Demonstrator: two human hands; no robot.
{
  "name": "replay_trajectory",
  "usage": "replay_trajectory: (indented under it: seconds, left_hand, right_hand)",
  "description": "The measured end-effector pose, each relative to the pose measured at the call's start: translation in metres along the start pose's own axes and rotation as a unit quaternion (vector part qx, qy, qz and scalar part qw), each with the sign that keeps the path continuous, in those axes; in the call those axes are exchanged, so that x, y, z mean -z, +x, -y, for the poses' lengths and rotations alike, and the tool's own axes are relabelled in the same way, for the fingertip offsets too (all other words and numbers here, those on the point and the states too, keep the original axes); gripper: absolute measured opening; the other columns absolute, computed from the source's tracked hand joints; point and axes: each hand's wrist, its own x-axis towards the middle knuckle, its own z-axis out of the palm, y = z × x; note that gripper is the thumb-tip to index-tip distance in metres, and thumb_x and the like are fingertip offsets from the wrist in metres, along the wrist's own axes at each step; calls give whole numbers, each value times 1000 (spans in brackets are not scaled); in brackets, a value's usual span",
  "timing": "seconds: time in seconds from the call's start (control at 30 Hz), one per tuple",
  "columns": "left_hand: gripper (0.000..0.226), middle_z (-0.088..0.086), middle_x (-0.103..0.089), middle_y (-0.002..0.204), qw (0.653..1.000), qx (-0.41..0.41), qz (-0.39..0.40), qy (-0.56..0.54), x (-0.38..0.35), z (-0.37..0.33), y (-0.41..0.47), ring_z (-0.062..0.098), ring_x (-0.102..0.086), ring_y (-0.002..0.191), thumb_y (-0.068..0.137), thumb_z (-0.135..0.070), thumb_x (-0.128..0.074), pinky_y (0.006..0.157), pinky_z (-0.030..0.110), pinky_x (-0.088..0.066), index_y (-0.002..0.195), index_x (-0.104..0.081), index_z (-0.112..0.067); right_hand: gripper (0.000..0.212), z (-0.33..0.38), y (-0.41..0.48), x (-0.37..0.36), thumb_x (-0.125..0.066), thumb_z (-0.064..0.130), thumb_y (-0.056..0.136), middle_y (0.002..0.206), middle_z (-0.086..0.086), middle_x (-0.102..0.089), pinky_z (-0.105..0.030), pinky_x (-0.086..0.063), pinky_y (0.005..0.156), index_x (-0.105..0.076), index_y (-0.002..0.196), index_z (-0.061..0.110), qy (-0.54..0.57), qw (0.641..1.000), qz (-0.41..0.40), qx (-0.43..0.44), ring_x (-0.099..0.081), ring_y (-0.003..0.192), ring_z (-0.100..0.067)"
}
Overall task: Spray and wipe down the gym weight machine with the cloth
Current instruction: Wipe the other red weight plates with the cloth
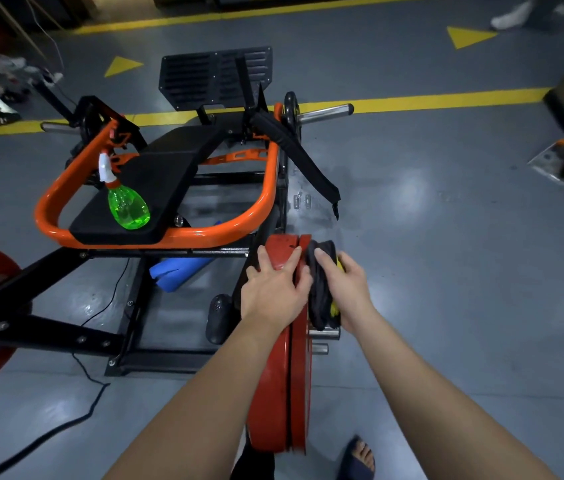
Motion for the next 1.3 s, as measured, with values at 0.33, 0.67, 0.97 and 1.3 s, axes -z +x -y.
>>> replay_trajectory:
  seconds: [0.33, 0.67, 0.97, 1.3]
  left_hand:
    - [38, 19, -46, 135, 999, -10, 42, -24, 8, -8, 60, 44, -56, 109, 100, -40, -30, 92, 47, -43, 134, -46, -40]
    - [45, 14, -29, 164, 999, -44, -16, 2, 1, -12, 42, 34, -26, 150, 105, -39, -34, 120, 56, -24, 147, -48, -30]
    - [74, 13, -14, 165, 999, 24, -34, -31, -10, 7, -36, 43, -56, 121, 90, -78, -38, 97, 45, -47, 156, -13, -57]
    - [66, 16, -30, 156, 999, 29, -18, -10, 1, 1, -4, 45, -61, 113, 94, -73, -37, 94, 44, -49, 155, -26, -53]
  right_hand:
    - [42, -40, 6, 0, -71, 51, 90, 99, -15, -76, -45, -59, 84, -71, 107, 13, 18, 996, -21, -84, -75, 91, -28]
    - [31, -41, -1, 3, -72, 41, 93, 95, -16, -77, -47, -59, 83, -73, 99, 10, -17, 993, -29, -111, -75, 90, -33]
    - [30, -25, -15, 2, -54, 44, 99, 107, -10, -71, -44, -53, 93, -60, 109, 16, -47, 995, 0, -88, -69, 99, -24]
    - [12, -27, -3, 5, -62, 38, 100, 106, -9, -74, -35, -57, 80, -56, 108, 30, -72, 996, 3, -55, -71, 87, -21]
